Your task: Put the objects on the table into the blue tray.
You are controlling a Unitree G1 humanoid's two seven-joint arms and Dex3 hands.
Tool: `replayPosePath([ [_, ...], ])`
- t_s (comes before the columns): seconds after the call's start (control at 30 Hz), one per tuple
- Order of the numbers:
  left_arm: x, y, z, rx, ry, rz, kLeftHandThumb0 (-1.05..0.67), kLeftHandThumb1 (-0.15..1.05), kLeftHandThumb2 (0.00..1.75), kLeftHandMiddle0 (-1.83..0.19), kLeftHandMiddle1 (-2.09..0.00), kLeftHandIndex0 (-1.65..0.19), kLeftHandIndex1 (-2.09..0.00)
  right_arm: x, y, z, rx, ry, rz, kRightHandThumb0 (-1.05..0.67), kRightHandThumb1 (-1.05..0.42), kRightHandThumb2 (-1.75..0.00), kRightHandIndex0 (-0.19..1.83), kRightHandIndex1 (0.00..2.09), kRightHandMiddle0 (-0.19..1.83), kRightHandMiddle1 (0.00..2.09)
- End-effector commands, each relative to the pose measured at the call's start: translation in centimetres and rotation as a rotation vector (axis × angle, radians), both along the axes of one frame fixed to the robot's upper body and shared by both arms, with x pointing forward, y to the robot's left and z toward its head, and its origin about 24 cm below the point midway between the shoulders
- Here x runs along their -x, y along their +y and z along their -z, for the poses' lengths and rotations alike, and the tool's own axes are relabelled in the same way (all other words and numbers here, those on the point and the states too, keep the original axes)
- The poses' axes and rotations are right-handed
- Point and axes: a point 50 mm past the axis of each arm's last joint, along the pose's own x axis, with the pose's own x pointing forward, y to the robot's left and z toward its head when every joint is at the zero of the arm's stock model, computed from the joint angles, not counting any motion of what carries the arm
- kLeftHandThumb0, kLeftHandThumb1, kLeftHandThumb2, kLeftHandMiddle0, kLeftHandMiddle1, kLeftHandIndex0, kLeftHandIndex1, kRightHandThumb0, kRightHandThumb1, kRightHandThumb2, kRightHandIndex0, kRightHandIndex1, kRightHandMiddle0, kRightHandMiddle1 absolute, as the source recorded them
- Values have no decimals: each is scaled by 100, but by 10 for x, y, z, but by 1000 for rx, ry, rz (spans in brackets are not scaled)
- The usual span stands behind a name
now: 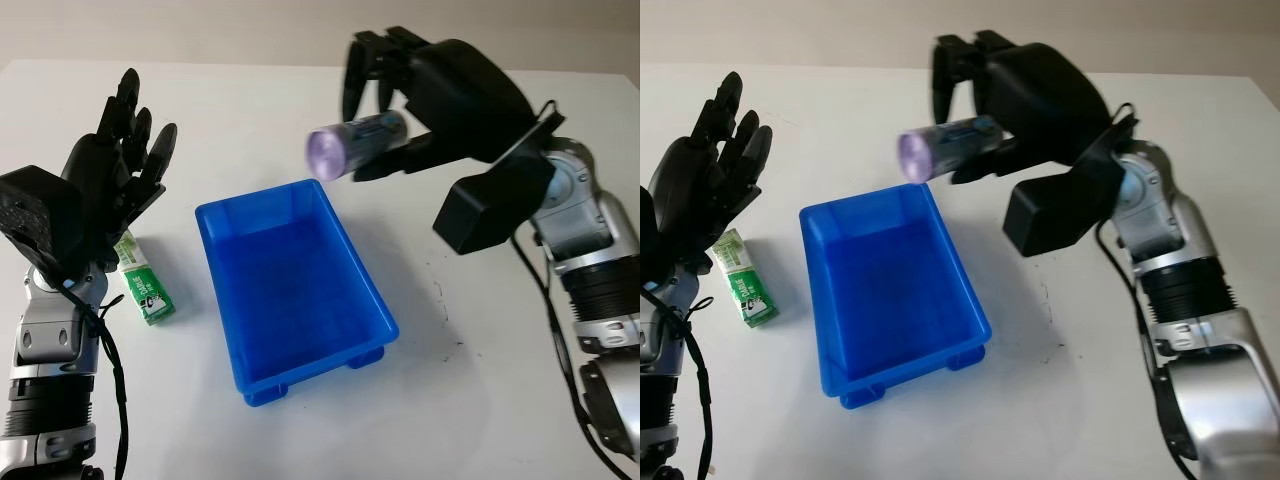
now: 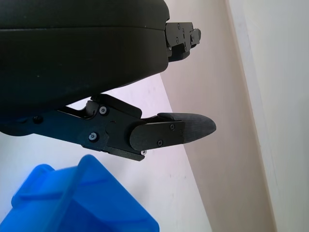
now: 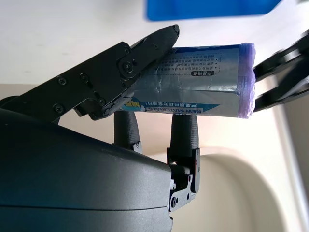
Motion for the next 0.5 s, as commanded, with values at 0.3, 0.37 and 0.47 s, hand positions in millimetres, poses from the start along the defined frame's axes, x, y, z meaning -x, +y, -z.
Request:
replayPosePath([
  [0.3,4,-2,-3,0,-25,-9,-56,105,45,7,-5,12,-5,11,33,10,103,164,-153,-19,-99,-7,86,209,65,209],
  [0.37,4,-3,-2,-5,-27,-12,-57,105,44,7,-5,12,-5,11,35,14,149,230,-155,-19,-100,-8,80,209,59,209],
  [0.47,5,-3,-2,-8,-27,-19,-57,105,44,7,-5,11,-5,12,36,18,227,285,-137,-23,-101,-7,74,209,52,209],
])
